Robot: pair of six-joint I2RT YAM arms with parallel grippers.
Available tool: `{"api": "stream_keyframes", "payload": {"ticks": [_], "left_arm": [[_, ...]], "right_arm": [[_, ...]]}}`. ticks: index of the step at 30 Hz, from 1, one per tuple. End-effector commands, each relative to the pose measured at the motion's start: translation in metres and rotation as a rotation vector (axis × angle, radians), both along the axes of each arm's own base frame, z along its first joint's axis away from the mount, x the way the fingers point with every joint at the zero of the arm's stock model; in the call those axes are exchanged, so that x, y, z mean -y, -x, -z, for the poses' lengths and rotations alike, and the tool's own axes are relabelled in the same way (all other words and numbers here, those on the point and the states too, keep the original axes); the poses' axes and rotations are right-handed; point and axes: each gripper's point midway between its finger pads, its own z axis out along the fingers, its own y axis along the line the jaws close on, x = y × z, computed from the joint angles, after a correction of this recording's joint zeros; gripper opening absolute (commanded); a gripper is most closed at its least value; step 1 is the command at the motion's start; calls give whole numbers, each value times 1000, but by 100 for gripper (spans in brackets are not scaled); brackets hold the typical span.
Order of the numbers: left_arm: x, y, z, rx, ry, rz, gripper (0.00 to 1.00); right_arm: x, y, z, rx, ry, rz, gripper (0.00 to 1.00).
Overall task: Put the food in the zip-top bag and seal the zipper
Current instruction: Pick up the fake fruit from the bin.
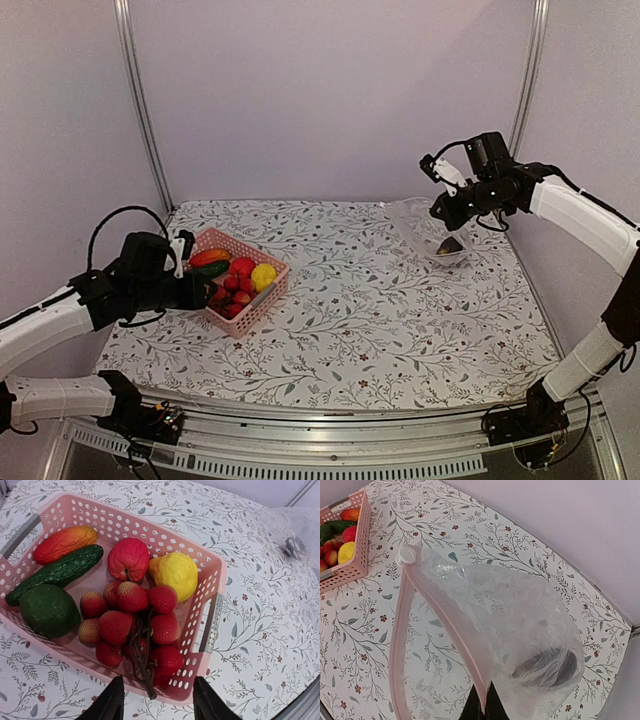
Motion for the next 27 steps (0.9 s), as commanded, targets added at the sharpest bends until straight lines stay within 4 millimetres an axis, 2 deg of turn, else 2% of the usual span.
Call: {"api": "stream_keyframes", "payload": {"ticks": [1, 9, 13, 21, 27], "left_arm": [[9, 13, 14, -49, -3, 61, 46], [4, 16, 45, -163, -138, 16, 42], [-3, 13, 55, -188, -190, -22, 34], [-4, 2, 43, -122, -196, -39, 32], [0, -2, 38, -94, -184, -29, 24]], "right_arm": [[-6, 5, -4, 8, -25, -22, 0], [-7, 3, -5, 9, -32, -22, 0], [-8, 3, -5, 7, -32, -23, 0], [-8, 2, 1, -5, -26, -22, 0], [-8, 2, 4, -13, -26, -23, 0]]}}
